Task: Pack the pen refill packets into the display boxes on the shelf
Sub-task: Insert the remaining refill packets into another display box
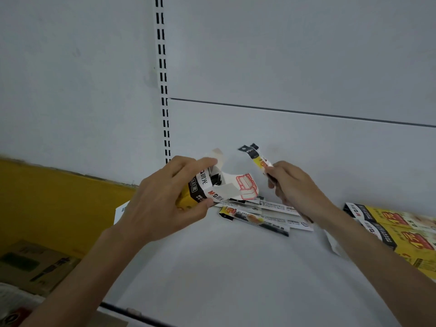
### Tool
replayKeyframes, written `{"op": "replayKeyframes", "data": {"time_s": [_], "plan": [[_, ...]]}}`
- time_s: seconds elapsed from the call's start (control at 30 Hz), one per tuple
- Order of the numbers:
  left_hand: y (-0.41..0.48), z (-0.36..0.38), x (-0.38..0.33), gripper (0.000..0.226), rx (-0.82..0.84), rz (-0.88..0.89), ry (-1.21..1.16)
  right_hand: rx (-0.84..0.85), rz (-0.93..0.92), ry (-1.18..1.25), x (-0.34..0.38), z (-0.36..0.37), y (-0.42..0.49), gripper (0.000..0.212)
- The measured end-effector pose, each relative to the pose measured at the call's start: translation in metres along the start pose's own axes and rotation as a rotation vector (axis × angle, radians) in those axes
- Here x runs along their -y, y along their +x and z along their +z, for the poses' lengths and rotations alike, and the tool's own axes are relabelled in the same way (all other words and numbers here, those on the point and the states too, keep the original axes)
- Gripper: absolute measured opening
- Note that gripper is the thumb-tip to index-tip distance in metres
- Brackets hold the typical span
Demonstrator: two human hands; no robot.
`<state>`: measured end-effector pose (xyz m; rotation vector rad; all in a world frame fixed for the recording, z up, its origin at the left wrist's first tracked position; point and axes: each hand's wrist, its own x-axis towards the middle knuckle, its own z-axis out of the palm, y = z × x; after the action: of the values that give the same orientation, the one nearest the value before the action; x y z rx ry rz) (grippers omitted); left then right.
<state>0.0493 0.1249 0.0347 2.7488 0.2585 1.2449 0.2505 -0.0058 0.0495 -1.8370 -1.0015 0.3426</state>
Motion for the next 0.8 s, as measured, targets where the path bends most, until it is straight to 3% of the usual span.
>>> {"op": "replayKeyframes", "data": {"time_s": [0.27,0.4,0.5,0.8], "plan": [[0.004,-0.003,-0.009,0.059,-0.045,-0.016,0.008,0.038,-0.262,0.449,0.048,-0.027,-0.005,0.018],[0.005,-0.004,-0.010,0.047,-0.037,-0.007,-0.002,0.046,-0.329,0.473,0.058,-0.026,-0.007,0.021],[0.006,-0.005,-0.011,0.036,-0.001,-0.005,0.053,0.002,-0.313,0.487,0.059,-0.026,-0.008,0.021],[0.007,-0.005,-0.018,0.026,0.227,-0.017,0.085,0.025,-0.149,0.929,0.062,-0.017,-0.002,0.020]]}}
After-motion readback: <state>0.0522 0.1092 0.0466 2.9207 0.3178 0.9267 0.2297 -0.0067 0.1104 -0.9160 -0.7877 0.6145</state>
